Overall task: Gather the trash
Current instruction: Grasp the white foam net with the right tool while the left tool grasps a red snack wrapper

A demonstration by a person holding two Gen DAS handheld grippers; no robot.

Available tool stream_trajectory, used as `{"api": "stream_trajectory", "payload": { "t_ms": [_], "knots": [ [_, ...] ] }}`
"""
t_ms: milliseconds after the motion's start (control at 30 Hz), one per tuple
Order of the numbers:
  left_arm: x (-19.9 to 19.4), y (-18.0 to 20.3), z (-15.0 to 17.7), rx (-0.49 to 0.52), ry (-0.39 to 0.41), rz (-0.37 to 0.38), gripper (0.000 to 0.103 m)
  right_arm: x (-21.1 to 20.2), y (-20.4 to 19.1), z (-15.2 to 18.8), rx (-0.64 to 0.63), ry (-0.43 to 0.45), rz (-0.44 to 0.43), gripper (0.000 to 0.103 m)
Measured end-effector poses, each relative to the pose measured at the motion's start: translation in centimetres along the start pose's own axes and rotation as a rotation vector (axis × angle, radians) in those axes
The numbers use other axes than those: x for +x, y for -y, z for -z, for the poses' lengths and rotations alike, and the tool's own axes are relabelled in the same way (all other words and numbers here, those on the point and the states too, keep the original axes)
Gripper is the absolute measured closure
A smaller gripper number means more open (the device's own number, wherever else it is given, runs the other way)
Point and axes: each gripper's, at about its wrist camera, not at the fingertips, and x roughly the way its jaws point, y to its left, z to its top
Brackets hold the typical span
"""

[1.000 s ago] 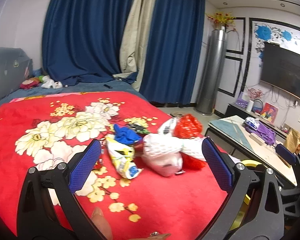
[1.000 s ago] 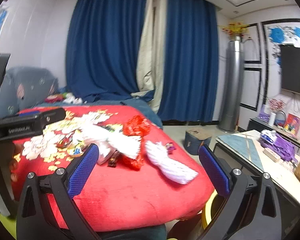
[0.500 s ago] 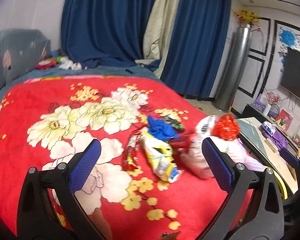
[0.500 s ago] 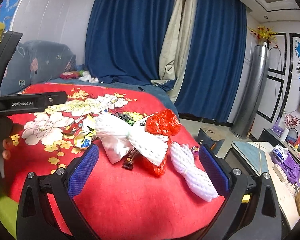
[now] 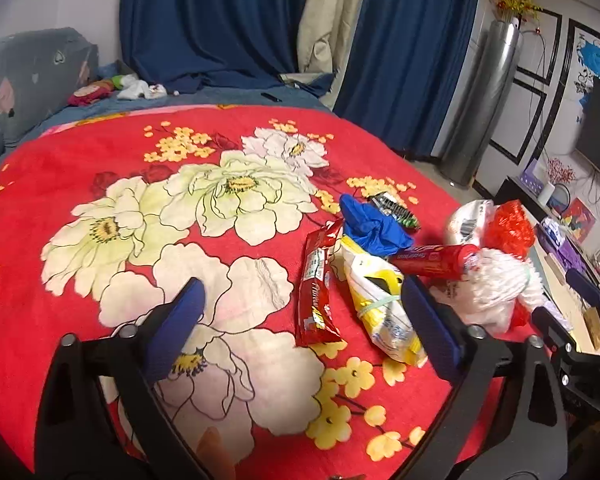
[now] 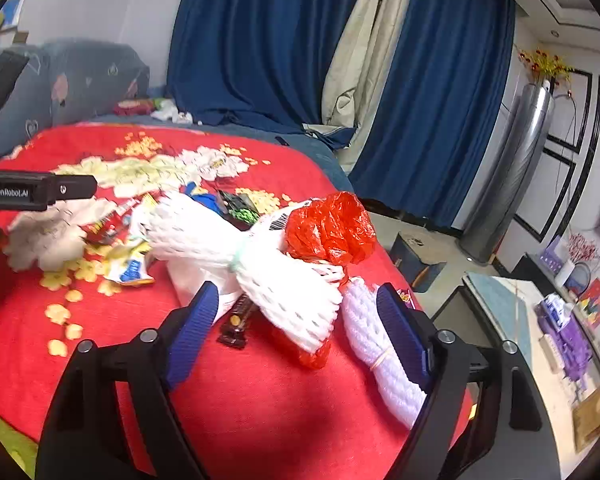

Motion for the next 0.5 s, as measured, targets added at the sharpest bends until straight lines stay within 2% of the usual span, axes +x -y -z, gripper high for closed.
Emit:
{"api": "stream_trajectory", "payload": {
  "t_ms": [100, 133, 267, 300, 433, 500],
  "knots": [
    [1.4, -0.5, -0.1, -0.009, -0.042, -0.002, 0.027, 1.3, -0.2, -0.2, -0.031, -0.027, 0.016, 0.029],
    [1.8, -0.7, -0.1, -0.017, -0.055, 0.002, 0.031, 1.8, -0.4, -0.1, -0.05, -0.042, 0.021, 0.034],
    [2.8, -0.9, 0.5, -0.027, -0.102, 0.024, 0.043, 2.7, -0.8, 0.1, -0.077, -0.051, 0.021, 0.04],
    [3.0, -0.9, 0.6, -0.027, -0.109, 0.03, 0.045, 2.7, -0.9, 0.2, -0.08, -0.049, 0.019, 0.046],
    [3.7, -0.5, 0.9, -0.018, -0.138, 0.056, 0.055, 2.8, -1.3, 0.4, -0.097, -0.044, 0.025, 0.058],
    [4.1, -0.4, 1.2, -0.02, -0.157, 0.066, 0.061, 2.7, -1.3, 0.6, -0.095, -0.042, 0.02, 0.068]
  ]
}}
